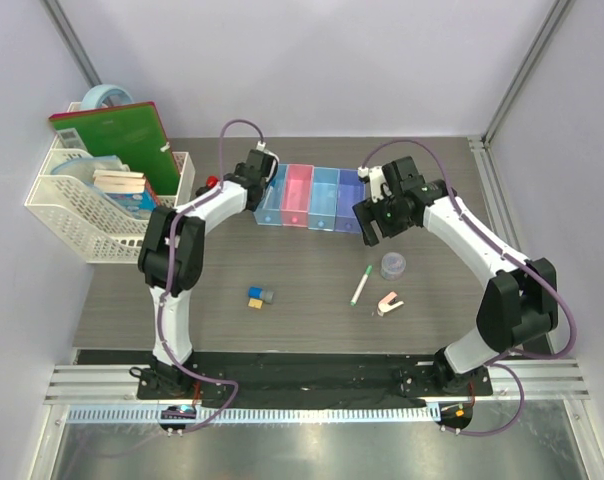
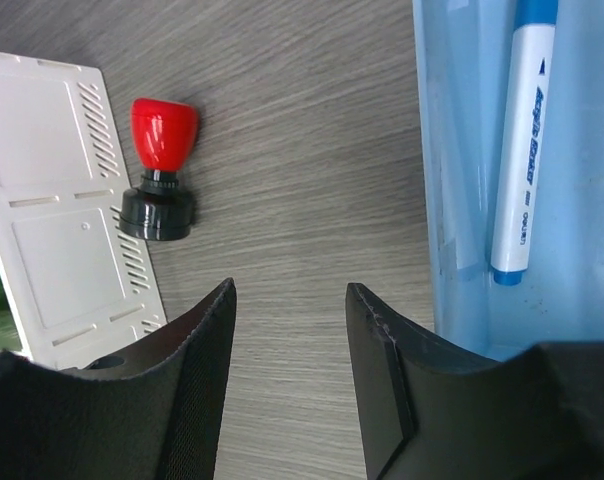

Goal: Sort the stationery into containers
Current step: Move the storage box to the center of the board, then pick up the pen from the center of the board, then move the storage box to the center of the board.

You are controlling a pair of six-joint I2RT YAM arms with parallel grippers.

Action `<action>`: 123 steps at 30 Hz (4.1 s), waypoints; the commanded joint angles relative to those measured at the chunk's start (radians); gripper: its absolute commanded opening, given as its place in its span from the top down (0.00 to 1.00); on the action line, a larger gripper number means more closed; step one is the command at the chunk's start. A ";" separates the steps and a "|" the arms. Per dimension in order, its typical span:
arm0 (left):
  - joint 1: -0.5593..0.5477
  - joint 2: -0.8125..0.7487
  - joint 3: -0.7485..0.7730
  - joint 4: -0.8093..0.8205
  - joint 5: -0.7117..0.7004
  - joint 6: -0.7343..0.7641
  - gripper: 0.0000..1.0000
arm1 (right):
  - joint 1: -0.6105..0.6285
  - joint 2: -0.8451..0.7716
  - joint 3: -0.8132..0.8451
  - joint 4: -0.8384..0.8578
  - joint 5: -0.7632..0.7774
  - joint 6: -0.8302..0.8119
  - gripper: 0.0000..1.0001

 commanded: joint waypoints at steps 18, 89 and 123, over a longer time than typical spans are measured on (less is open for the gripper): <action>-0.048 -0.143 -0.072 0.000 0.016 -0.041 0.51 | 0.108 0.034 -0.144 -0.042 -0.075 0.030 0.17; -0.046 -0.738 -0.299 -0.072 -0.094 -0.052 0.46 | 0.317 0.195 0.135 0.036 -0.079 0.066 0.99; -0.048 -1.055 -0.477 -0.226 0.013 0.149 0.44 | 0.196 0.783 0.958 0.309 -0.133 0.223 0.99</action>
